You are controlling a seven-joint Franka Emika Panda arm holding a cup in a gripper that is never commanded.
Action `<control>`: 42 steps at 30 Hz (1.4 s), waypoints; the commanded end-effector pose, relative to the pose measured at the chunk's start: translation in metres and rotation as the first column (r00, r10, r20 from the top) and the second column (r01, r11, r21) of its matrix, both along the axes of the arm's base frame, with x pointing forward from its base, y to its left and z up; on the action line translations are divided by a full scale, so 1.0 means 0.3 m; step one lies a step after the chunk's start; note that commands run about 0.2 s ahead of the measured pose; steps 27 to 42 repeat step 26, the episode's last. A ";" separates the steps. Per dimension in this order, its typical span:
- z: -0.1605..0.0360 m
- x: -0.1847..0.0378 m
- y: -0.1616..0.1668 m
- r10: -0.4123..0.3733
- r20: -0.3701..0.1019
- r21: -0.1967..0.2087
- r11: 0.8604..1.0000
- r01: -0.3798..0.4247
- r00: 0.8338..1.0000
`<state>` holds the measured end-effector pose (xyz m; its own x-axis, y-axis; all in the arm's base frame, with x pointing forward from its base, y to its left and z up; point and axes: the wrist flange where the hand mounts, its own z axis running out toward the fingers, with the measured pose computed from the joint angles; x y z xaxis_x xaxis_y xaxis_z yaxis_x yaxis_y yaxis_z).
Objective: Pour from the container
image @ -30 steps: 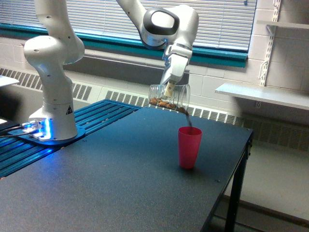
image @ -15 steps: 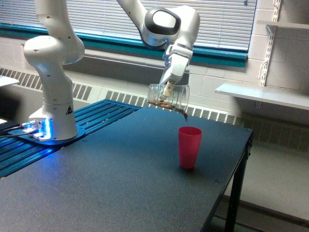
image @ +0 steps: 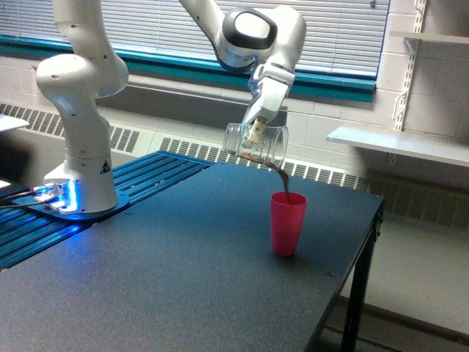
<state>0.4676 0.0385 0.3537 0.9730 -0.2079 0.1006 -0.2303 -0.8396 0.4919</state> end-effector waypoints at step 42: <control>0.040 0.005 0.016 0.020 -0.035 -0.005 1.000 -0.020 0.999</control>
